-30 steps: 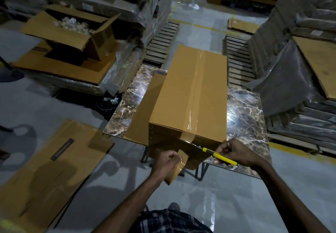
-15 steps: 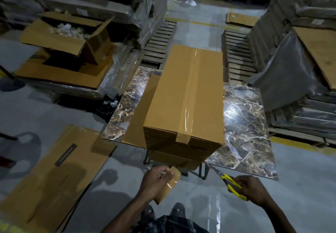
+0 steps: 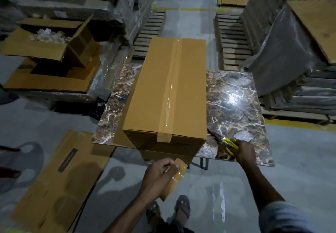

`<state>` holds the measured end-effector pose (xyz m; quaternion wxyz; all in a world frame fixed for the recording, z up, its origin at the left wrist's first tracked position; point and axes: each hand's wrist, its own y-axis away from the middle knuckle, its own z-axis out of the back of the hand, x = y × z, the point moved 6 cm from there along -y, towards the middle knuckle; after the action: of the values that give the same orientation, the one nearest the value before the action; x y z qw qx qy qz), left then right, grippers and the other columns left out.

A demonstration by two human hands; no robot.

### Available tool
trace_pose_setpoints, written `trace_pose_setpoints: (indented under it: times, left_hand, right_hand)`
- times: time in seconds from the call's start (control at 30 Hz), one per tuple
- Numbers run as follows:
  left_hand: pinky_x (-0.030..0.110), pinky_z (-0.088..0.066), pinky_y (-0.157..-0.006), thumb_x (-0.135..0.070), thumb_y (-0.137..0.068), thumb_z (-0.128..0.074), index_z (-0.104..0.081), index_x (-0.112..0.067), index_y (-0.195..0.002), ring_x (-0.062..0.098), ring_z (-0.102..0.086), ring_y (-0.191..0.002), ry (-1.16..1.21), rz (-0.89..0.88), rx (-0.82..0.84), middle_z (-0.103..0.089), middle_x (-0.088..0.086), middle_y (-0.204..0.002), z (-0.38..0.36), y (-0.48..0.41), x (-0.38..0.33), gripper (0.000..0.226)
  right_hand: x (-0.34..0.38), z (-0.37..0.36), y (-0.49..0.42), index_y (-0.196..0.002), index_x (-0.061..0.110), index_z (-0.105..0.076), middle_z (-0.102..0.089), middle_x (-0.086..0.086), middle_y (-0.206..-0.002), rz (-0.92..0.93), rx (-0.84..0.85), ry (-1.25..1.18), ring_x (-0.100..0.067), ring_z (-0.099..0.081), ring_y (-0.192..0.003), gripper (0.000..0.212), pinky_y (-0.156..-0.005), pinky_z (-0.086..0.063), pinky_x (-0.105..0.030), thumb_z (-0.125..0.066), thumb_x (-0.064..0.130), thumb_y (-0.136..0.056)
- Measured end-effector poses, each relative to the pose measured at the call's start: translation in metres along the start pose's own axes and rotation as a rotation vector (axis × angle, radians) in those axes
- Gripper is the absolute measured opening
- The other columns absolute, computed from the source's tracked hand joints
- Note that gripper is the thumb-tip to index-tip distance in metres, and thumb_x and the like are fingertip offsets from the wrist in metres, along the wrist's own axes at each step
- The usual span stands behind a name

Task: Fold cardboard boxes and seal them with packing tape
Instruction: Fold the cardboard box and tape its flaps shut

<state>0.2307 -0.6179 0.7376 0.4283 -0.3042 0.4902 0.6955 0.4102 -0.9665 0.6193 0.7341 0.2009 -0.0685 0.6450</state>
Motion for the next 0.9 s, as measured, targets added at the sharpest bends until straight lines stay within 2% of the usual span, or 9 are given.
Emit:
trace_pose_setpoints:
  times: [0.13,0.27,0.37,0.43,0.5,0.57,0.6,0.7,0.9]
  left_hand:
    - [0.028,-0.046,-0.074,-0.040,-0.097,-0.069,-0.072,-0.034,-0.079,0.004,-0.067,-0.083,-0.028,-0.042,-0.009,-0.072,-0.016,-0.083,-0.012,-0.003,-0.016,0.020]
    - [0.031,-0.046,-0.073,-0.044,-0.095,-0.069,-0.073,-0.032,-0.087,0.019,-0.070,-0.087,0.011,-0.046,0.012,-0.074,-0.008,-0.084,-0.020,-0.007,-0.017,0.015]
    - [0.030,-0.046,-0.072,-0.040,-0.097,-0.069,-0.074,-0.024,-0.087,0.017,-0.071,-0.087,0.021,-0.041,0.028,-0.075,-0.006,-0.085,-0.025,-0.006,-0.021,0.019]
    - [0.029,-0.047,-0.072,-0.041,-0.097,-0.070,-0.074,-0.020,-0.087,0.010,-0.070,-0.086,0.018,-0.021,0.034,-0.075,-0.007,-0.086,-0.023,-0.004,-0.020,0.023]
    - [0.030,-0.050,-0.075,-0.056,-0.088,-0.068,-0.073,-0.024,-0.087,0.005,-0.070,-0.087,0.018,0.010,0.028,-0.075,-0.012,-0.087,-0.017,0.000,-0.014,0.032]
    - [0.032,-0.053,-0.080,-0.065,-0.080,-0.065,-0.074,-0.030,-0.086,0.006,-0.070,-0.090,0.032,0.033,0.004,-0.075,-0.014,-0.090,-0.004,0.006,-0.003,0.037]
    - [0.033,-0.053,-0.082,-0.063,-0.082,-0.067,-0.075,-0.030,-0.085,0.007,-0.070,-0.092,0.045,0.046,-0.019,-0.075,-0.014,-0.092,0.004,0.010,0.002,0.033]
    - [0.031,-0.051,-0.080,-0.037,-0.095,-0.074,-0.075,-0.030,-0.078,0.007,-0.070,-0.089,0.091,0.089,-0.080,-0.076,-0.013,-0.088,0.026,0.021,0.020,0.018]
    - [0.034,-0.053,-0.083,-0.050,-0.082,-0.067,-0.076,-0.034,-0.081,0.011,-0.072,-0.087,0.144,0.093,-0.144,-0.077,-0.005,-0.086,0.047,0.038,0.041,0.019]
  right_hand:
    - [-0.005,-0.026,0.002,-0.107,0.021,-0.080,-0.075,-0.015,-0.091,-0.099,0.080,-0.055,-0.035,-0.073,-0.088,0.029,-0.069,-0.053,-0.036,-0.080,0.038,-0.083]
    - [0.006,-0.002,0.035,-0.106,0.013,-0.079,-0.077,-0.017,-0.095,-0.180,-0.189,-0.358,-0.036,-0.072,-0.095,0.039,-0.076,-0.051,-0.037,-0.067,0.043,-0.085]
    - [0.036,0.016,0.083,-0.099,0.028,-0.080,-0.079,0.004,-0.088,-0.115,-0.189,-0.569,-0.018,-0.074,-0.098,0.023,-0.082,-0.052,-0.033,-0.072,0.048,-0.089]
    - [0.068,0.023,0.127,-0.088,0.040,-0.076,-0.077,0.015,-0.082,-0.057,-0.165,-0.687,-0.004,-0.074,-0.087,0.004,-0.081,-0.059,-0.034,-0.078,0.037,-0.090]
    - [0.105,0.042,0.164,-0.088,0.037,-0.076,-0.077,0.015,-0.086,0.088,-0.285,-0.709,-0.001,-0.072,-0.082,0.015,-0.076,-0.059,-0.037,-0.080,0.022,-0.091]
    - [0.148,0.060,0.184,-0.090,0.024,-0.078,-0.074,0.010,-0.091,0.332,-0.387,-0.576,-0.009,-0.069,-0.085,0.005,-0.074,-0.056,-0.036,-0.080,0.029,-0.092]
    - [0.173,0.069,0.187,-0.093,0.020,-0.079,-0.073,0.006,-0.094,0.479,-0.429,-0.485,-0.015,-0.067,-0.089,0.014,-0.078,-0.054,-0.036,-0.080,0.033,-0.092]
    - [0.239,0.078,0.168,-0.105,0.017,-0.080,-0.073,-0.002,-0.106,0.799,-0.487,-0.332,-0.022,-0.064,-0.099,0.026,-0.088,-0.050,-0.037,-0.075,0.040,-0.095]
    - [0.300,0.053,0.114,-0.099,0.026,-0.076,-0.068,0.004,-0.090,0.958,-0.397,-0.018,-0.015,-0.056,-0.076,0.026,-0.064,-0.039,-0.028,-0.070,0.051,-0.093]
